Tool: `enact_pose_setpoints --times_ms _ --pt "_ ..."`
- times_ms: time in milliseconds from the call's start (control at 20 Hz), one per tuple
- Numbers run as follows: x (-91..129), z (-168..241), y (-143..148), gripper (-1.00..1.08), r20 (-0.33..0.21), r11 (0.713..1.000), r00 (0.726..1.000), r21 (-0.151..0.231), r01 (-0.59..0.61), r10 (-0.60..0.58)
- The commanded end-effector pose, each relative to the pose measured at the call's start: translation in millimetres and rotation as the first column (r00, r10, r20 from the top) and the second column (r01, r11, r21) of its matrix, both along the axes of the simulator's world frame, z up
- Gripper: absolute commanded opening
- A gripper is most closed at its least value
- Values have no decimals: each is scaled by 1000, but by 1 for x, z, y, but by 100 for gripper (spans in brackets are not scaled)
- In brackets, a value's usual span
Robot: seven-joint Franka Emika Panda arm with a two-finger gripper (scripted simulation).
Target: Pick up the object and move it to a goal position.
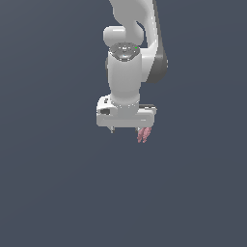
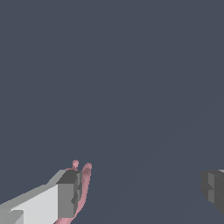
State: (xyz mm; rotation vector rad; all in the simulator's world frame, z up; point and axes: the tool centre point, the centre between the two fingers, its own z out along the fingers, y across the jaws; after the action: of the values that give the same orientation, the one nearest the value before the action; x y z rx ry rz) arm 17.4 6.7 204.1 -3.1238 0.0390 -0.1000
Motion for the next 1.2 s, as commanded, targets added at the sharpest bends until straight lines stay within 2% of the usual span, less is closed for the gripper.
enact_pose_setpoints --times_ms 0,600,1150 --pt "0 0 0 100 0 1000 1000 0 0 0" --pt "-2 -8 4 100 -17 999 999 12 -37 37" --pt "-12 -16 18 100 -25 999 999 12 30 -29"
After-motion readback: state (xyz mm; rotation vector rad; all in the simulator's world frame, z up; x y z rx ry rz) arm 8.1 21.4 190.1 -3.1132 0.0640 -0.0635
